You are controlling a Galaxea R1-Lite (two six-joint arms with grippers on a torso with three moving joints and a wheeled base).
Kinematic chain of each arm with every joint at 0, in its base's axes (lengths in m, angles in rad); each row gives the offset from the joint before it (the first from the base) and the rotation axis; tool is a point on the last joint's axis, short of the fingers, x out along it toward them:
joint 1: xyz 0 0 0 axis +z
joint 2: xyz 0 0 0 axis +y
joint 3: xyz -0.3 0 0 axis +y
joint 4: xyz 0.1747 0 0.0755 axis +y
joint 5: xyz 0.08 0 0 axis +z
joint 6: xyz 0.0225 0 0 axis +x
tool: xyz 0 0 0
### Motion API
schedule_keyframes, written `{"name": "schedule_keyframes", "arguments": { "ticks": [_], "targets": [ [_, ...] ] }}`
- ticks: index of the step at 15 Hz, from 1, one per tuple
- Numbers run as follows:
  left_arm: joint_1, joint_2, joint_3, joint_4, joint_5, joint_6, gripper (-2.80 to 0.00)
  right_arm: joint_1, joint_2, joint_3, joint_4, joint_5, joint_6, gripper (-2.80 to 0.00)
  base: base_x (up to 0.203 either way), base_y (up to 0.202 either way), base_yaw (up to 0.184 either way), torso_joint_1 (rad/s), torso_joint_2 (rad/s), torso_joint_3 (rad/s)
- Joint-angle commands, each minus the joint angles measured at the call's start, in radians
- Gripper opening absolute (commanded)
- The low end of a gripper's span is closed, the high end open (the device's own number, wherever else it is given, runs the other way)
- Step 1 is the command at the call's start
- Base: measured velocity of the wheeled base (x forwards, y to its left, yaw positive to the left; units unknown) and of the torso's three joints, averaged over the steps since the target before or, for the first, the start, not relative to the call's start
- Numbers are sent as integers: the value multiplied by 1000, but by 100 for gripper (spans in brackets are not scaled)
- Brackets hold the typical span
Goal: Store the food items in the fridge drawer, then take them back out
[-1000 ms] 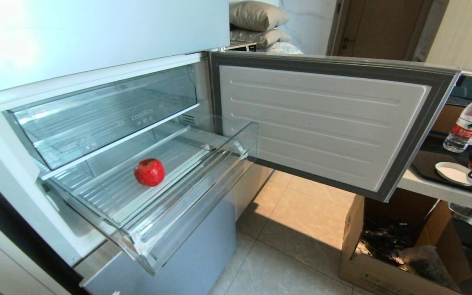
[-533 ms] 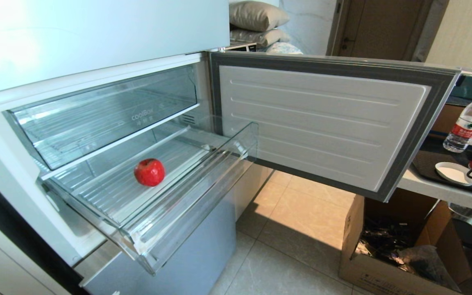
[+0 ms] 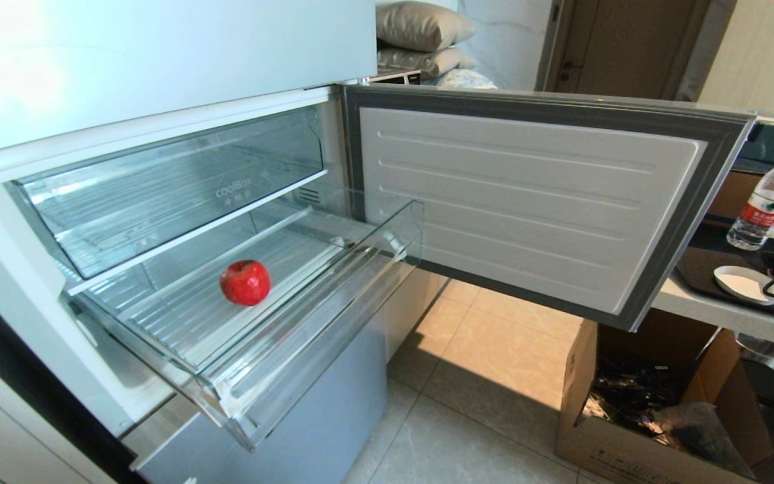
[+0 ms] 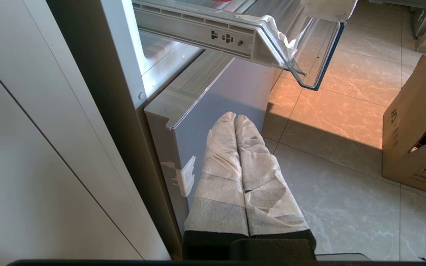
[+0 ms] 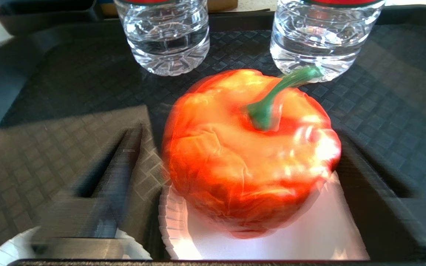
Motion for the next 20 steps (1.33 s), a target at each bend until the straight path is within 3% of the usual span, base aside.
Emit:
{"name": "schedule_keyframes", "arguments": {
  "ticks": [1,6,9,12,17,20],
  "targets": [
    [0,0,0,1,0,0,-280,1,-3,0,-4,0,2,-280,0,0,0,0,0,0],
    [0,0,0,1,0,0,-280,-1,-37,5,-4,-1,30,-280,0,0,0,0,0,0],
    [0,0,0,1,0,0,-280,-15,-140,83,0,-1,38,-280,0,0,0,0,0,0],
    [0,0,-2,1,0,0,-280,-51,-343,303,1,-1,38,-280,0,0,0,0,0,0],
    [0,0,0,1,0,0,-280,-104,-871,805,3,40,35,-280,0,0,0,0,0,0],
    [0,0,0,1,0,0,-280,-16,-1237,1145,20,117,26,-280,0,0,0,0,0,0]
  ]
}}
